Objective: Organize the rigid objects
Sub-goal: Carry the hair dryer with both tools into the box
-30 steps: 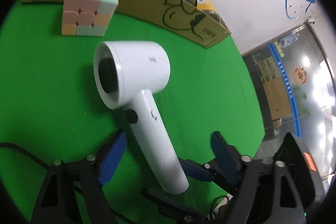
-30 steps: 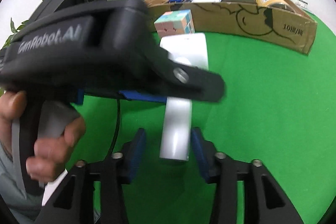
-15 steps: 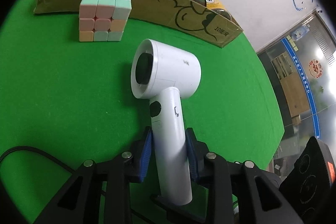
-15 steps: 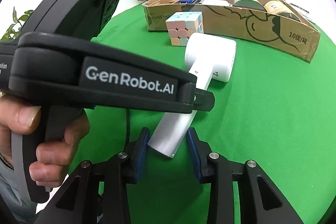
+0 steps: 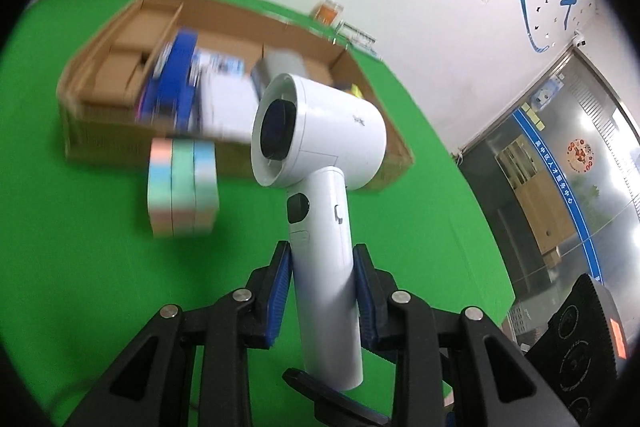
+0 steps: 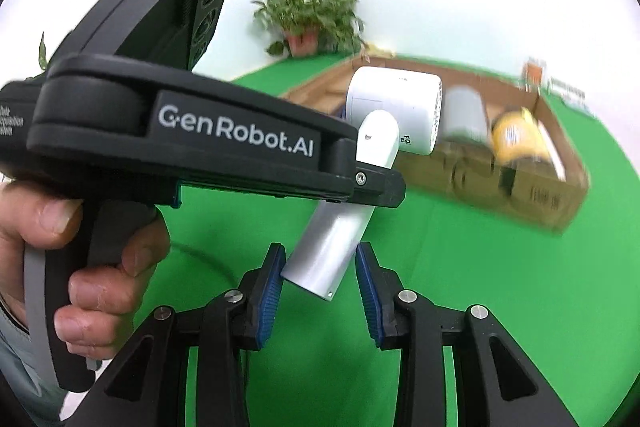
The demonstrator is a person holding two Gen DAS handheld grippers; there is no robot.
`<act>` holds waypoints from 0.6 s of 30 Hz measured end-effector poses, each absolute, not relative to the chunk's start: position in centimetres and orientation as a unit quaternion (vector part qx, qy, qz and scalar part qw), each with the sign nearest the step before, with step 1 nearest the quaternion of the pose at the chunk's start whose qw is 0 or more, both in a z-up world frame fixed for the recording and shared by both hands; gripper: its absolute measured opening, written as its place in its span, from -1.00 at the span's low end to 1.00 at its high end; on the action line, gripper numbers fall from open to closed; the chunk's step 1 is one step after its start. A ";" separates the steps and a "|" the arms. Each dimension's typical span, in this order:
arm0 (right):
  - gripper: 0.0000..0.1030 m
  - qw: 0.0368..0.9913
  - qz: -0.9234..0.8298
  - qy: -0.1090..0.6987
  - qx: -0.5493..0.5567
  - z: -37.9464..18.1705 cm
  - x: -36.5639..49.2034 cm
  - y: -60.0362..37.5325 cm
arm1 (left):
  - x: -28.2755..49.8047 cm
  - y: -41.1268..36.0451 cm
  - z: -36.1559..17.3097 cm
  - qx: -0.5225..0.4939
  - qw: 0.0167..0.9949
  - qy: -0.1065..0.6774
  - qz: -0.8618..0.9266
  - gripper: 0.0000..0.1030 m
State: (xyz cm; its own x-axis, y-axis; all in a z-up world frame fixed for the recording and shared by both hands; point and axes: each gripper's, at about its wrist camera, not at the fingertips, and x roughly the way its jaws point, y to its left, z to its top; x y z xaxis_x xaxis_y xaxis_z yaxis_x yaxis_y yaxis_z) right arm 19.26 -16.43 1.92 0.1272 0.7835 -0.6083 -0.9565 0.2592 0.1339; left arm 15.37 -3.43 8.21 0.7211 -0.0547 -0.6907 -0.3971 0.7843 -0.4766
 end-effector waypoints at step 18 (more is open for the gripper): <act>-0.34 0.700 0.594 0.367 -0.150 3.9 33.0 -1.8 | 27.1 8.6 8.8 -0.338 0.838 0.409 0.125 -0.45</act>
